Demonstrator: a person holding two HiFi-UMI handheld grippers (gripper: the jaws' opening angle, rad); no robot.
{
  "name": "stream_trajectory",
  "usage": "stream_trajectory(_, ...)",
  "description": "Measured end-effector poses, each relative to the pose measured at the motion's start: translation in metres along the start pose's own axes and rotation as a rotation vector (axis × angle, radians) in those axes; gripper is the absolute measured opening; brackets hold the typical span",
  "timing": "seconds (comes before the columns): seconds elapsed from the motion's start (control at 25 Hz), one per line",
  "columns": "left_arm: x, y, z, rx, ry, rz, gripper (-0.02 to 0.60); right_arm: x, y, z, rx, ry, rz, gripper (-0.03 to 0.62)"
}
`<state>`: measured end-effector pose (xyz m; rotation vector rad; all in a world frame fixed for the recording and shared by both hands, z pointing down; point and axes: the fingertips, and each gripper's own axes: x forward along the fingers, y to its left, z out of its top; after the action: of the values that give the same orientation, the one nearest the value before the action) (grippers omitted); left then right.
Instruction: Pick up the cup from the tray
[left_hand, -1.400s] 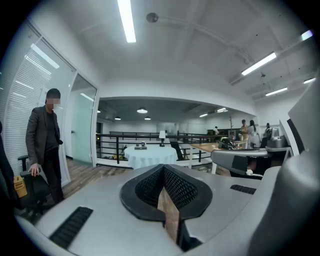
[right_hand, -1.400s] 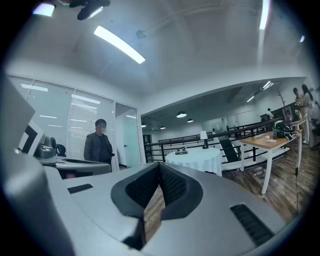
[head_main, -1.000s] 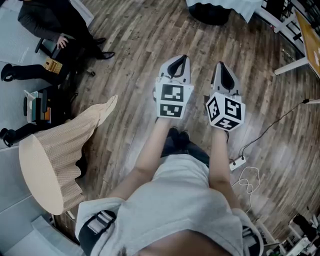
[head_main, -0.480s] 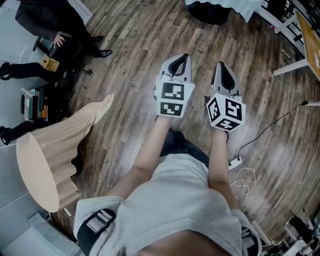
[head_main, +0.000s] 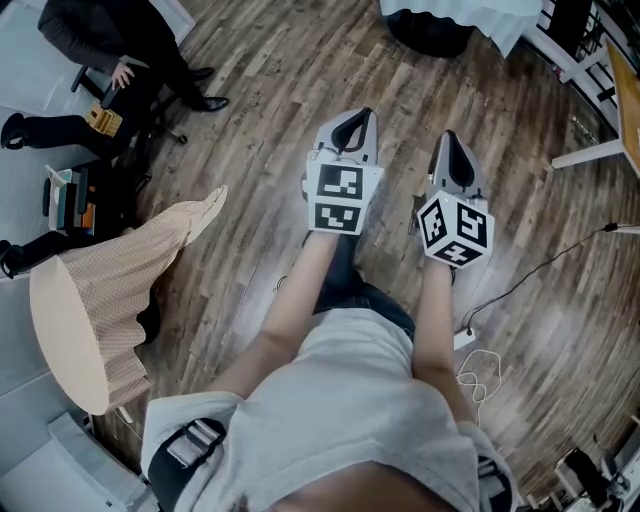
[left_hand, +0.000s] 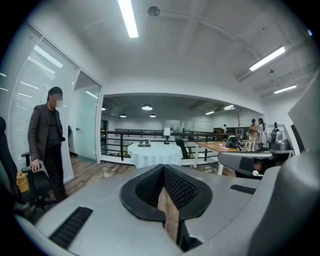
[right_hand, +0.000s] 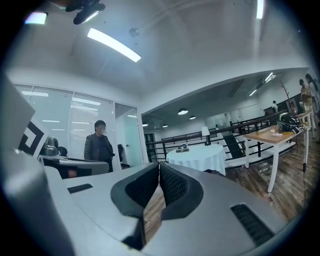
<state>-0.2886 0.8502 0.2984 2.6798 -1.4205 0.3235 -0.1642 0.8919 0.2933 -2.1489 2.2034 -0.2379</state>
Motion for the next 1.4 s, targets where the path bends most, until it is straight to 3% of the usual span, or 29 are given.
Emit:
stream_trajectory(0.4, 0.093, 0.04, 0.023, 0.006, -0.011, -0.027, 0.005, 0.099, -0.018, 0.012, 0.018, -0.003, -0.001, 0.008)
stream_trajectory(0.88, 0.234, 0.137, 0.064, 0.018, -0.013, -0.046, 0.005, 0.268, -0.021, 0.039, 0.003, -0.013, -0.027, 0.008)
stream_trajectory(1.4, 0.317, 0.18, 0.073, -0.02, -0.003, -0.059, 0.005, 0.358, -0.035, 0.039, -0.02, 0.026, -0.038, 0.008)
